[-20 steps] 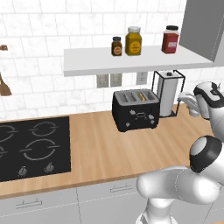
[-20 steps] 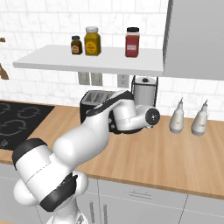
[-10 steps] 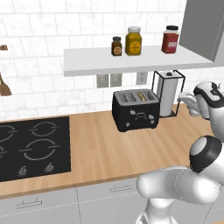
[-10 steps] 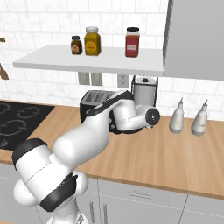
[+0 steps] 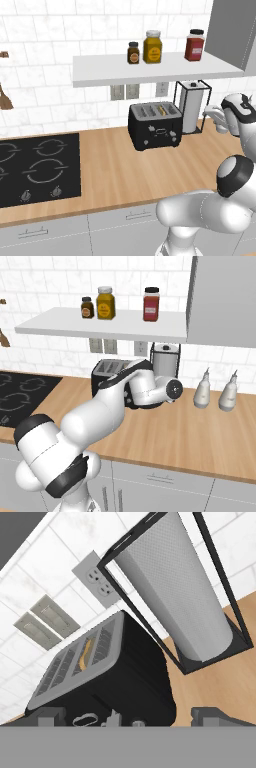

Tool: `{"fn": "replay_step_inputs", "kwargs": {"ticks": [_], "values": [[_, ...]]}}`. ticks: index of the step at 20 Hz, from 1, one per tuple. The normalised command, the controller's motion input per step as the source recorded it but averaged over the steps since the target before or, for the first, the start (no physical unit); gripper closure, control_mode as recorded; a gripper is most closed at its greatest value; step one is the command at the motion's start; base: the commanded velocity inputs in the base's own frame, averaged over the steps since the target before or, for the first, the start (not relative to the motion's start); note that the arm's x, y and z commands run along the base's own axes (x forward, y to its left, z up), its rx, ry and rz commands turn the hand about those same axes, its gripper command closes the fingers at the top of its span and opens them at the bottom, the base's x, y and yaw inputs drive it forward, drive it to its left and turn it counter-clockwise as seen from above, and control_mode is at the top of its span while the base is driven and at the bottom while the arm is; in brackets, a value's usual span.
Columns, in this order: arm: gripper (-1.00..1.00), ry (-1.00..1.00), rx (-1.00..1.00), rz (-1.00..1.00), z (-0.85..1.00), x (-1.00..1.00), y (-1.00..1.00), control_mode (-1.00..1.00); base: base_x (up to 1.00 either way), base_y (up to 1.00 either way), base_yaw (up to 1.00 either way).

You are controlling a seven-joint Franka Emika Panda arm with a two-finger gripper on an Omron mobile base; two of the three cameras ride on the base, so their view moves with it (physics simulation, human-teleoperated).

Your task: Start the toaster. Once the lever pops up, take the bread to the plate on the dining counter.

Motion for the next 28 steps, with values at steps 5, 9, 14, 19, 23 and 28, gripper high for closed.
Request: {"fn": "replay_step_inputs", "kwargs": {"ticks": [5, 9, 14, 19, 23, 28], "values": [[-1.0, 0.0, 0.0, 0.0, 0.0, 0.0, 0.0, -1.0, 0.0, 0.0, 0.0], [-1.0, 0.0, 0.0, 0.0, 0.0, 0.0, 0.0, -1.0, 0.0, 0.0, 0.0], [-1.0, 0.0, 0.0, 0.0, 0.0, 0.0, 0.0, -1.0, 0.0, 0.0, 0.0], [-1.0, 0.0, 0.0, 0.0, 0.0, 0.0, 0.0, -1.0, 0.0, 0.0, 0.0], [-1.0, 0.0, 0.0, 0.0, 0.0, 0.0, 0.0, -1.0, 0.0, 0.0, 0.0], [-1.0, 0.0, 0.0, 0.0, 0.0, 0.0, 0.0, -1.0, 0.0, 0.0, 0.0]]}}
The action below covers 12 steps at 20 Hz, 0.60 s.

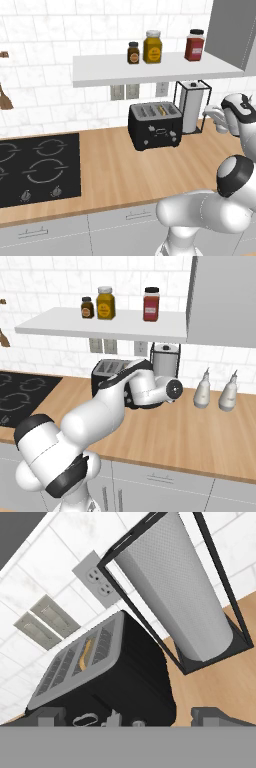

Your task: Start the toaster. Once the lever pops up, take the bread to the plate on the dining counter.

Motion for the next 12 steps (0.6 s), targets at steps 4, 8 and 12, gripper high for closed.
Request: {"fn": "replay_step_inputs", "kwargs": {"ticks": [4, 8, 12], "values": [[-1.0, 0.0, 0.0, 0.0, 0.0, 0.0, 0.0, -1.0, 0.0, 0.0, 0.0], [-1.0, 0.0, 0.0, 0.0, 0.0, 0.0, 0.0, -1.0, 0.0, 0.0, 0.0], [-1.0, 0.0, 0.0, 0.0, 0.0, 0.0, 0.0, -1.0, 0.0, 0.0, 0.0]]}}
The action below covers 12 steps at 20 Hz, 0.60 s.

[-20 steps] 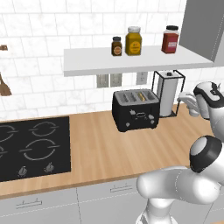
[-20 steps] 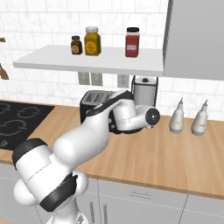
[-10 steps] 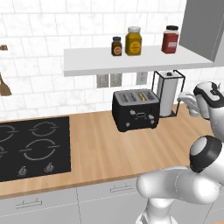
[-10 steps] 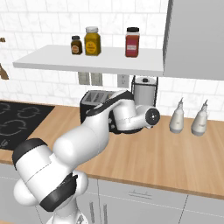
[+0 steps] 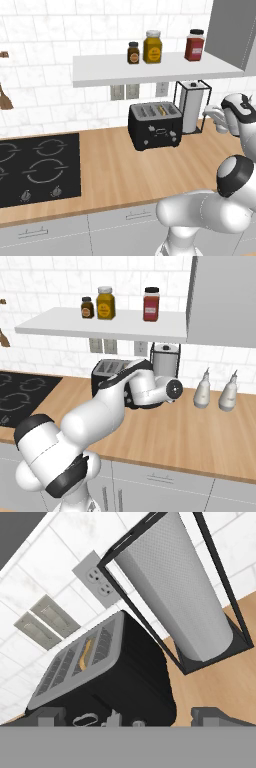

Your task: Start the toaster. Once the lever pops up, take the bread to the plate on the dining counter.

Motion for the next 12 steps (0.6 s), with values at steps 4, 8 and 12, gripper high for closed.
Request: {"fn": "replay_step_inputs", "kwargs": {"ticks": [4, 8, 12], "values": [[-1.0, 0.0, 0.0, 0.0, 0.0, 0.0, 0.0, -1.0, 0.0, 0.0, 0.0], [-1.0, 0.0, 0.0, 0.0, 0.0, 0.0, 0.0, -1.0, 0.0, 0.0, 0.0], [-1.0, 0.0, 0.0, 0.0, 0.0, 0.0, 0.0, -1.0, 0.0, 0.0, 0.0]]}}
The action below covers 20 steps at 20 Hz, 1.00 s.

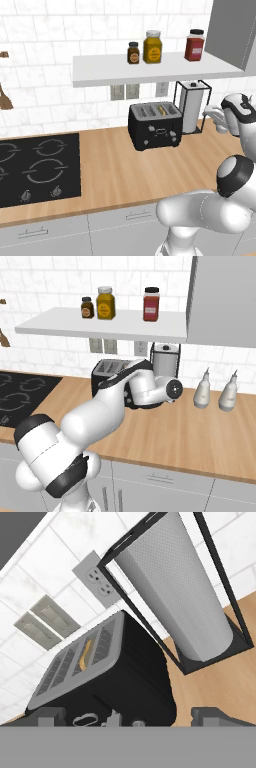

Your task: Start the toaster. Once the lever pops up, take the bread to the plate on the dining counter.

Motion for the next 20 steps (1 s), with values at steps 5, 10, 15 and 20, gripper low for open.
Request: {"fn": "replay_step_inputs", "kwargs": {"ticks": [5, 10, 15, 20], "values": [[-1.0, 0.0, 0.0, 0.0, 0.0, 0.0, 0.0, -1.0, 0.0, 0.0, 0.0], [-1.0, 0.0, 0.0, 0.0, 0.0, 0.0, 0.0, -1.0, 0.0, 0.0, 0.0], [-1.0, 0.0, 0.0, 0.0, 0.0, 0.0, 0.0, -1.0, 0.0, 0.0, 0.0], [-1.0, 0.0, 0.0, 0.0, 0.0, 0.0, 0.0, -1.0, 0.0, 0.0, 0.0]]}}
